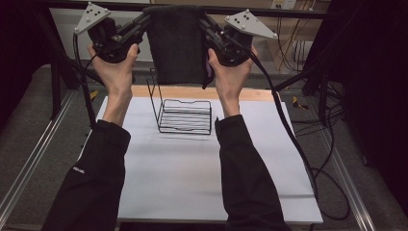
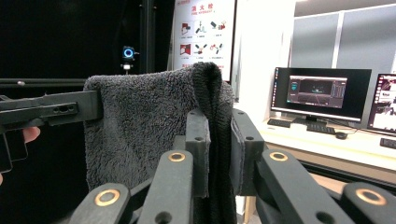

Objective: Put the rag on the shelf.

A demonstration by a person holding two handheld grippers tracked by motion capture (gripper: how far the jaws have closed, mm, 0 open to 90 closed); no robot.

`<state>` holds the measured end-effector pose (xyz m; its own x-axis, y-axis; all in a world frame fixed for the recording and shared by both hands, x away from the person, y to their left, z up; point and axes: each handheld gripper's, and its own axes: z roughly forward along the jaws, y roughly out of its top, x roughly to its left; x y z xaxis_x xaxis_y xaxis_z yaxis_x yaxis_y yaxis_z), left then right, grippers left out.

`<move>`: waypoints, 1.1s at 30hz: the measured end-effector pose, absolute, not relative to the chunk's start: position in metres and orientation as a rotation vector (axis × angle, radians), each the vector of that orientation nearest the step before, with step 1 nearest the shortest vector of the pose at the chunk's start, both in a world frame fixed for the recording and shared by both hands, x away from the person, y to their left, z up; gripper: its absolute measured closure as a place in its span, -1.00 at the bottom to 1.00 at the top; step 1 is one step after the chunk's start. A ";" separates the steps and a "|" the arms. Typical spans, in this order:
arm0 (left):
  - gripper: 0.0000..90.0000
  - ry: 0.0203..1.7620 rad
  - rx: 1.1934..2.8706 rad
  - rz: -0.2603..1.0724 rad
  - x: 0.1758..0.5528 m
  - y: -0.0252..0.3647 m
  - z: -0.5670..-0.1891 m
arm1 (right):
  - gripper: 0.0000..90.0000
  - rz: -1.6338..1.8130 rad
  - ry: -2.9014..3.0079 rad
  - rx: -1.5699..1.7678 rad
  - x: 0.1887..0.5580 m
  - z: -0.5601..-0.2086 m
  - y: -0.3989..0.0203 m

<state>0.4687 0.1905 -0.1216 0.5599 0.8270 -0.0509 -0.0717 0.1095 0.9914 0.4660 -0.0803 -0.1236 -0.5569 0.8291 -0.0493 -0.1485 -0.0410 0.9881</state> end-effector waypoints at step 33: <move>0.83 0.773 1.400 0.746 0.516 0.196 -0.149 | 0.78 1.622 1.623 0.823 0.517 -0.148 -0.077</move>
